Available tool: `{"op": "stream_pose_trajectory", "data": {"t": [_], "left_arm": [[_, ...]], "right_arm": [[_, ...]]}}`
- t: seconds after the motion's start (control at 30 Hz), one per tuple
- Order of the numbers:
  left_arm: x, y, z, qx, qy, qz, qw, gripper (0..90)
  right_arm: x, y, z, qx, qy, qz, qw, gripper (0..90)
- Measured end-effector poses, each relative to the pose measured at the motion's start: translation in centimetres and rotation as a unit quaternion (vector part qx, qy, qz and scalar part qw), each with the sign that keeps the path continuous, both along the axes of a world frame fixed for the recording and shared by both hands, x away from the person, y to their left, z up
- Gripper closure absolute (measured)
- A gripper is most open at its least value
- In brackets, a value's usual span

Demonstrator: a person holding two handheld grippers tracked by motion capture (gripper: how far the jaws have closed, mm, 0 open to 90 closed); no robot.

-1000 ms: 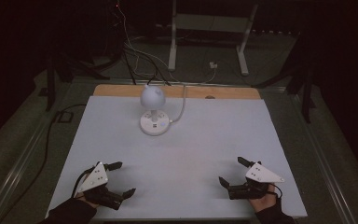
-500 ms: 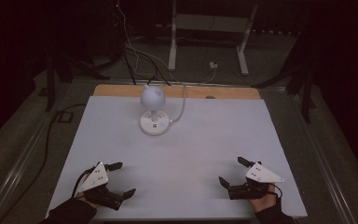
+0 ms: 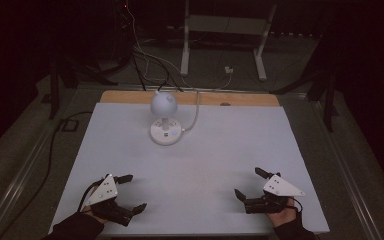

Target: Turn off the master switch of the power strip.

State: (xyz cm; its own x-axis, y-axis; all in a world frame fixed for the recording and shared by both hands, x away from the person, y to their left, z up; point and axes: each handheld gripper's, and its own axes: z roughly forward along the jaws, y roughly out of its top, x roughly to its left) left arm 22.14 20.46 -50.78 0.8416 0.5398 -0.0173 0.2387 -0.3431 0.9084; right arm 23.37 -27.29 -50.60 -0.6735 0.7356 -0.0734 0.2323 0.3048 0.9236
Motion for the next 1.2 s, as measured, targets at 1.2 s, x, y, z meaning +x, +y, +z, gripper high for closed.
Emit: {"op": "stream_pose_trajectory", "data": {"t": [1.2], "left_arm": [[1.9,-2.0,3.2,-0.02,-0.001,0.012,0.9997,0.2]], "right_arm": [[-0.1,0.3,0.0,-0.005,-0.001,-0.001,1.0,0.0]]}}
